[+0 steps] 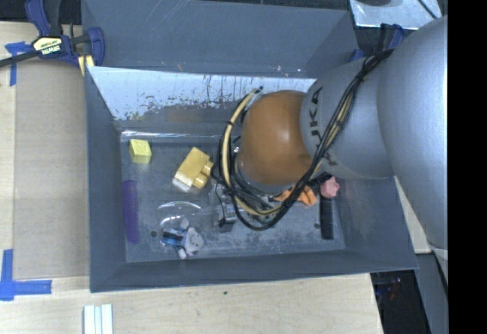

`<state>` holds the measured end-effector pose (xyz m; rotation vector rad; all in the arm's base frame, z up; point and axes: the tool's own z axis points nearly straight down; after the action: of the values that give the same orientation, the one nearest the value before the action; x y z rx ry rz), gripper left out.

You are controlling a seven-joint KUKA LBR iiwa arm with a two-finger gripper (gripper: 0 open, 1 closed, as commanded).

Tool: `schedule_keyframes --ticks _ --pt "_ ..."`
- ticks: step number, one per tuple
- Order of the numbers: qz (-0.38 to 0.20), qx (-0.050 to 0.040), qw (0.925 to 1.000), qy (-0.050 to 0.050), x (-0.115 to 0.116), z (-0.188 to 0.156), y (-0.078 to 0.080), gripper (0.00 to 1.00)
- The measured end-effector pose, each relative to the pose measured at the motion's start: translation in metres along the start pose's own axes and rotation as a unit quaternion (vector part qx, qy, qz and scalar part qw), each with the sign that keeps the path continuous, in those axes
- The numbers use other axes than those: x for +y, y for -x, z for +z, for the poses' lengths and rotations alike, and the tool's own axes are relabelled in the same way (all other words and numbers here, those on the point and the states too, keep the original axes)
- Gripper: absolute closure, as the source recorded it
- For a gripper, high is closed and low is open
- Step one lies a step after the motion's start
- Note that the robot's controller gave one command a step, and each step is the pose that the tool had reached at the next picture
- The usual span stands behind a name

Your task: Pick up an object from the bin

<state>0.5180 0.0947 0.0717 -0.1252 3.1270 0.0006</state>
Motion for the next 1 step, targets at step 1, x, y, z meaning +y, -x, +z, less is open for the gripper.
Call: schedule_keyframes --ticks 1 --pt "0.000 0.0002 1.0000 0.000 -0.0002 -0.0199 -0.0003 1.00"
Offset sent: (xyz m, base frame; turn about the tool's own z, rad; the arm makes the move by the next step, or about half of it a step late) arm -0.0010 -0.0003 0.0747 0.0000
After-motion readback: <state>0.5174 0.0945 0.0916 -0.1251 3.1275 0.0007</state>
